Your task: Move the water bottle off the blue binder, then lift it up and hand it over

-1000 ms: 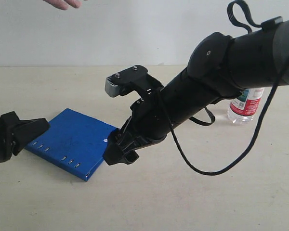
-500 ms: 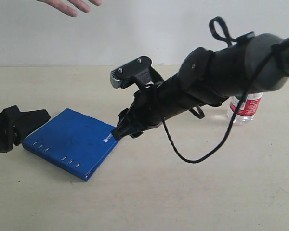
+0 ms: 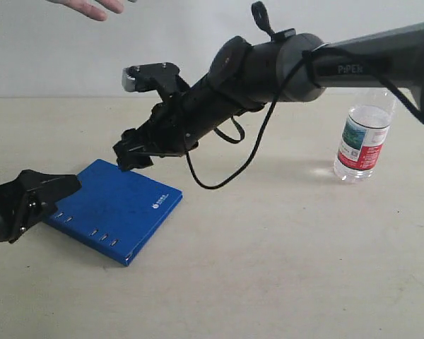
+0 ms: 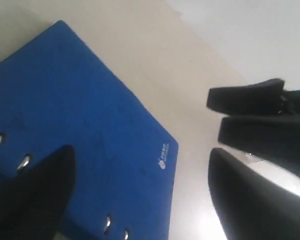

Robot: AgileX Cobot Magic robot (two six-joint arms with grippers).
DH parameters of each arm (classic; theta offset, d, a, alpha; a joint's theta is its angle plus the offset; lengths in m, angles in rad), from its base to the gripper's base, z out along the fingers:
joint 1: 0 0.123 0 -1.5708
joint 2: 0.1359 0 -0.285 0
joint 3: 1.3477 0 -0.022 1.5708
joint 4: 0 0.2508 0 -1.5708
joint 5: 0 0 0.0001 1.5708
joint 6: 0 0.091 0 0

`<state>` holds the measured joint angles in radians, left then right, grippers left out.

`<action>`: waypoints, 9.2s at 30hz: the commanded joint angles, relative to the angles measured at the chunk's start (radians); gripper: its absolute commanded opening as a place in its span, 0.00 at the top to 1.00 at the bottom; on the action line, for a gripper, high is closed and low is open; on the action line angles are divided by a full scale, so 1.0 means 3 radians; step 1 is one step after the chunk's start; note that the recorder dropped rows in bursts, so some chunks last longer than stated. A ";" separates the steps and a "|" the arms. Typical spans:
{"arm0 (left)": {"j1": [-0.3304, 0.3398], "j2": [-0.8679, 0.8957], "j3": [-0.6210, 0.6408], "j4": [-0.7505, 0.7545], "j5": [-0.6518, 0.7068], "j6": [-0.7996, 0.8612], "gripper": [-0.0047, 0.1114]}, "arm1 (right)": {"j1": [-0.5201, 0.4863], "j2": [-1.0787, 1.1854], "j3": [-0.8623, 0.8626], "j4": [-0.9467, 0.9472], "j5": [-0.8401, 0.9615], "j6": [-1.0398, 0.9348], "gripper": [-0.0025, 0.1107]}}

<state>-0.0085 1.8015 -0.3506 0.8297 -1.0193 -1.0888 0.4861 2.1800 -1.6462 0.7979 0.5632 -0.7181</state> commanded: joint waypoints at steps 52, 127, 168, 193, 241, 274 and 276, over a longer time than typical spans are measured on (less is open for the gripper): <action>-0.0003 0.0539 -0.0483 -0.0195 0.0870 -0.0560 0.41 | -0.0620 0.0971 -0.0603 0.1399 0.2193 -0.0546 0.60; 0.0221 -0.0722 -0.0464 0.2432 0.1643 -0.1707 0.56 | -0.0522 0.0743 -0.0603 0.1107 0.2193 -0.0694 0.38; 0.0221 0.0276 -0.0360 0.1015 0.0073 -0.0265 0.38 | -0.0489 0.1099 -0.0603 0.1345 0.2193 -0.0613 0.39; -0.0151 0.0716 -0.0423 0.1200 -0.0673 -0.0021 0.37 | -0.0261 0.0876 -0.0603 0.0960 0.2193 -0.0329 0.60; -0.0670 0.0899 -0.1103 0.2528 -0.0673 -0.1505 0.39 | -0.0261 0.0616 -0.0603 0.0536 0.2193 -0.0570 0.60; -0.0972 0.0894 -0.1004 0.3049 -0.0673 -0.2016 0.39 | -0.0287 -0.0737 -0.0551 -0.1197 0.2193 0.0854 0.73; -0.0972 0.0894 -0.1004 0.3049 -0.0673 -0.2023 0.39 | -0.0287 -0.0927 -0.0354 -0.1098 0.2193 0.0878 0.64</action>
<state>-0.2928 2.0730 -0.6548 1.6300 -1.2256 -1.7132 0.4081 1.9804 -1.8013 0.4831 1.2278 -0.5078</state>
